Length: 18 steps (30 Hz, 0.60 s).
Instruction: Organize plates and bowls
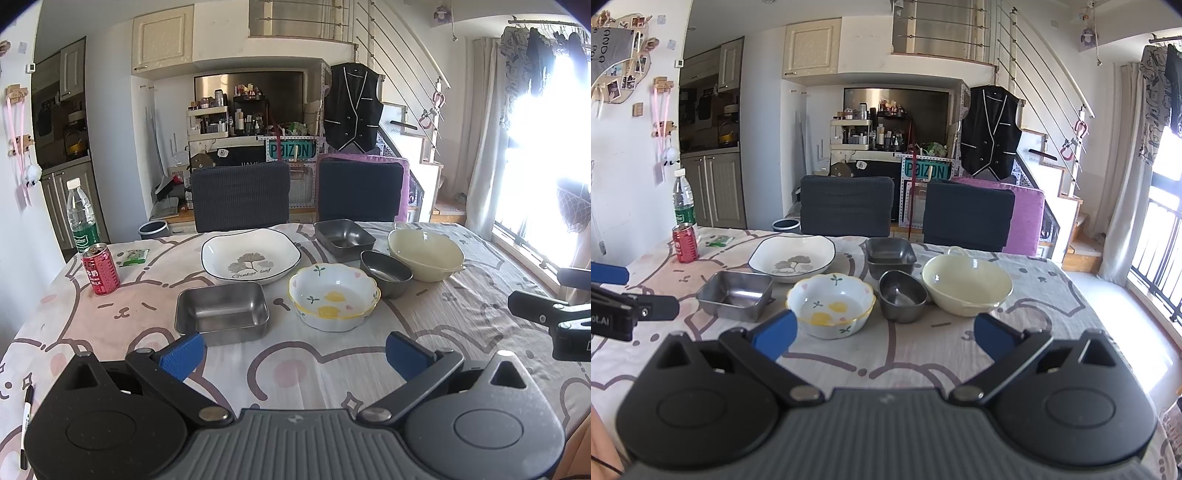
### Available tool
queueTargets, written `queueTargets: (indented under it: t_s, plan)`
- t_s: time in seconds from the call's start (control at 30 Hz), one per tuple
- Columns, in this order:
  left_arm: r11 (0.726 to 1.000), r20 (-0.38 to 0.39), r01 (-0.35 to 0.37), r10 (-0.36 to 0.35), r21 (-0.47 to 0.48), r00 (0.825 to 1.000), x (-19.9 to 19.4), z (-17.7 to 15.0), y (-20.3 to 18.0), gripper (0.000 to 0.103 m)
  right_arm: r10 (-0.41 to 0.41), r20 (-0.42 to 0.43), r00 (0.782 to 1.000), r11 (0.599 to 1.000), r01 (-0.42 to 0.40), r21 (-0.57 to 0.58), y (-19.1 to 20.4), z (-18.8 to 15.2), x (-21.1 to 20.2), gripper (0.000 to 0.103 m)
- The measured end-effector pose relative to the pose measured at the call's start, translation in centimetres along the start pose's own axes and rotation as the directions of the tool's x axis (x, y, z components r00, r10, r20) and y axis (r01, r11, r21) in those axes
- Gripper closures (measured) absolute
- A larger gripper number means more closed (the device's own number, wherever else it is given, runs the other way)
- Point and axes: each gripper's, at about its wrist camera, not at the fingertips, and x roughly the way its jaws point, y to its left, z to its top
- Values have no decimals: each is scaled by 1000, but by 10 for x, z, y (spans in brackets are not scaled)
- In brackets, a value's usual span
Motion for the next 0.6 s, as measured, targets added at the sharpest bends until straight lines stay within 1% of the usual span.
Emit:
queueTargets:
  t_s: [0.6]
  plan:
    - [1000,-3,7,-7,0,1000,1,-1,0,0,0,-2,1000,1000,0,0,0,0,0,0]
